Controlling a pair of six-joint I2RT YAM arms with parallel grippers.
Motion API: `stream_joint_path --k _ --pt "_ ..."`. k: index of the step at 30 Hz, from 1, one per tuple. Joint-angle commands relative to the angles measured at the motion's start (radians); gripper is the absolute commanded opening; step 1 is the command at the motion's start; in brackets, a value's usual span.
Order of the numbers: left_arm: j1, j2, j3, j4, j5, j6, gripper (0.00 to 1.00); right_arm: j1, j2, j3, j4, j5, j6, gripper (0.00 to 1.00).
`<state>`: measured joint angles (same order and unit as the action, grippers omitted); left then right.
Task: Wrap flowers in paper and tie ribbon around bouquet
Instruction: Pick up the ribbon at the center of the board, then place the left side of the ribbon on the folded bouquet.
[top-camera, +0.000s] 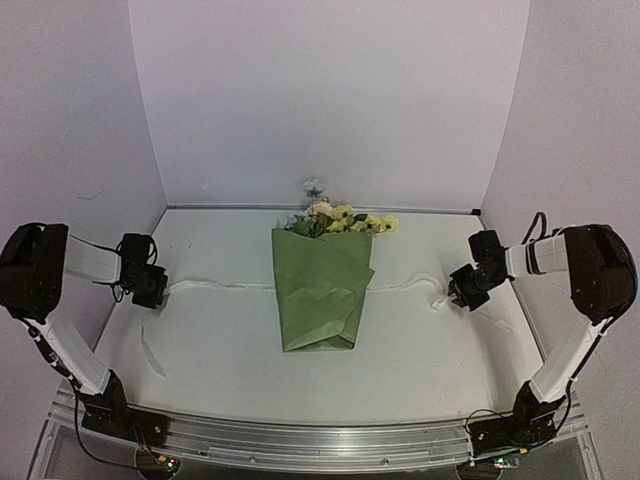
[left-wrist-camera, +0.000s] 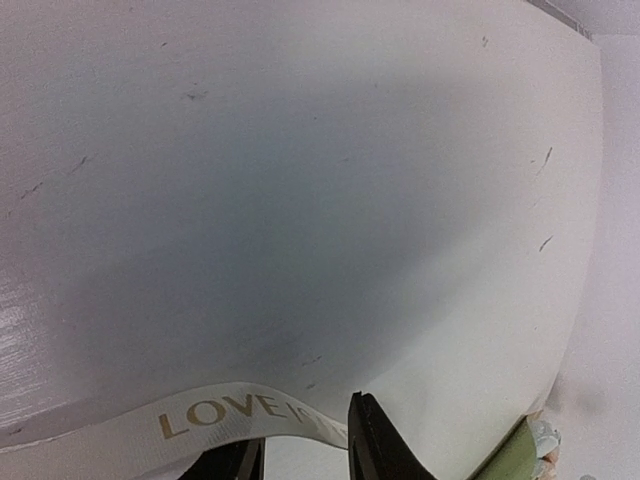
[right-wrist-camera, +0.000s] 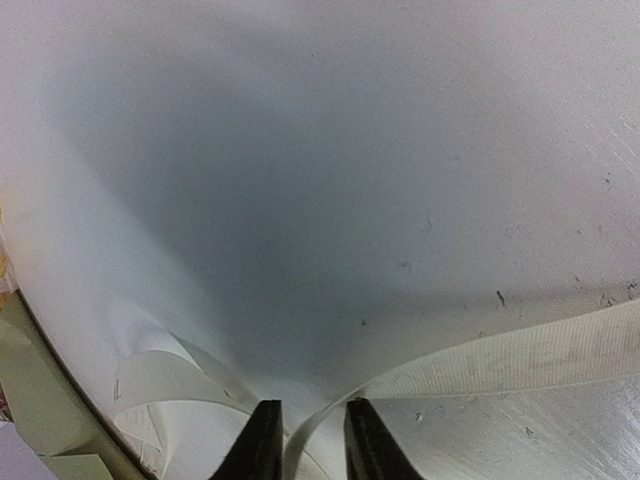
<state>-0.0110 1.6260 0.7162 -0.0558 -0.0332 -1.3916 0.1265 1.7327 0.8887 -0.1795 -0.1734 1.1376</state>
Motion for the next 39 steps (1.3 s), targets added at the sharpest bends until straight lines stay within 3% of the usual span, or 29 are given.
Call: stream_joint_path --k 1,6,13,21,27,39 --pt "0.016 0.044 0.02 -0.08 -0.031 0.037 0.24 -0.004 0.016 0.037 0.006 0.018 0.0 0.15" --pt "0.039 0.048 0.046 -0.074 -0.032 0.074 0.11 -0.005 -0.029 0.085 -0.044 0.075 -0.05 0.01" --pt "0.064 0.041 0.149 -0.134 -0.098 0.165 0.0 -0.004 -0.092 0.227 -0.195 0.247 -0.244 0.0" --pt "0.116 0.017 0.26 -0.182 -0.15 0.286 0.0 -0.004 -0.146 0.281 -0.235 0.407 -0.395 0.0" --pt "0.115 0.043 0.314 -0.177 -0.085 0.362 0.0 -0.015 -0.149 0.319 -0.277 0.528 -0.439 0.0" --pt "0.112 0.047 0.312 -0.134 0.019 0.453 0.0 -0.027 -0.133 0.33 -0.287 0.492 -0.401 0.0"
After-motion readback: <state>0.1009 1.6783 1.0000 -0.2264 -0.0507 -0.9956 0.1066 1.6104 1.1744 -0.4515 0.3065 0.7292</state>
